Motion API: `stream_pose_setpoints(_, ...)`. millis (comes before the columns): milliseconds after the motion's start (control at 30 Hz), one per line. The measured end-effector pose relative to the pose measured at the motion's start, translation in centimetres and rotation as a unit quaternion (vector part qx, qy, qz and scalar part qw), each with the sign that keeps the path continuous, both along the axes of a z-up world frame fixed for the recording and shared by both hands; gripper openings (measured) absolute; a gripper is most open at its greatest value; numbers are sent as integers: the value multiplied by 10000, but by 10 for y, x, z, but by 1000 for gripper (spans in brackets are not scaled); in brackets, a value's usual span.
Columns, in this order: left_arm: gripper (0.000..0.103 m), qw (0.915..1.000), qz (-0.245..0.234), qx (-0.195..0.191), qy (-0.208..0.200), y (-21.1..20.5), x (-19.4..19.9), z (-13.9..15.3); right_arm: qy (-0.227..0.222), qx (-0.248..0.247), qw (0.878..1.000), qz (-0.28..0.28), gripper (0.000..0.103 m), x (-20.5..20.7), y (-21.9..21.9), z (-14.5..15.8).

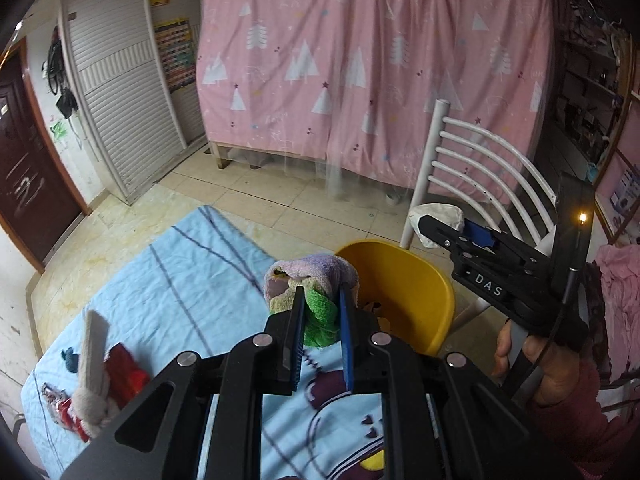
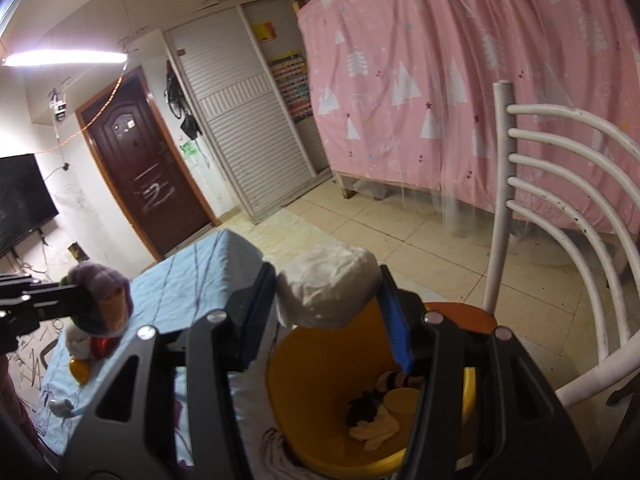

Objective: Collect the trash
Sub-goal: 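Carry both items to the yellow bucket and open the right gripper over it, then open the left gripper to drop the green-purple cloth into the bucket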

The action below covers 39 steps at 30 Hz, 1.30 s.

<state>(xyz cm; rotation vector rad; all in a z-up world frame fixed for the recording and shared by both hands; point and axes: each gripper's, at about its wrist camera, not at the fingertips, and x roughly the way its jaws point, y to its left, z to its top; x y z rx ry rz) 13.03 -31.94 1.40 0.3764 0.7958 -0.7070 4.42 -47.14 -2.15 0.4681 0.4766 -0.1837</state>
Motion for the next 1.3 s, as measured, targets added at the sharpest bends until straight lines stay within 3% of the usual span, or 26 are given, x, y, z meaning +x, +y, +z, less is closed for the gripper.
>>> stream_pose_setpoints(300, 7, 9992, -312, 78, 247, -43, 1, -20, 27, 190, 9997, -164, 50, -4, -15, -9)
stream_pose_setpoints(533, 8, 9978, -396, -302, 433, -66, 18, -31, 106, 268, 9995, -156, 50, 1, -16, -15)
stream_pose_setpoints(600, 11, 9973, -344, -362, 533, -69, 24, -35, 136, 264, 9994, -167, 51, 1, -15, -18)
stream_pose_setpoints(667, 11, 9973, -311, -370, 546, -69, 25, -36, 133, 249, 9994, -187, 62, 1, -15, -17)
stream_pose_setpoints(933, 13, 9972, -297, -433, 526, -55, 23, -32, 87, 320, 9993, -162, 63, 2, -12, -18)
stream_pose_setpoints(1033, 26, 9972, -246, -482, 525, -45, 23, -27, 81, 251, 9996, -107, 63, 3, -6, -15)
stream_pose_setpoints(1100, 43, 9973, -206, -523, 470, -35, 21, -22, 77, 247, 9997, -41, 64, 7, -2, -13)
stream_pose_setpoints(1167, 49, 9975, -145, -574, 373, -24, 19, -15, 62, 227, 9997, 41, 64, 10, 4, -9)
stream_pose_setpoints(1300, 50, 9970, 5, -730, 254, 1, 15, -1, 50, 143, 9997, 199, 64, 18, 21, -1)
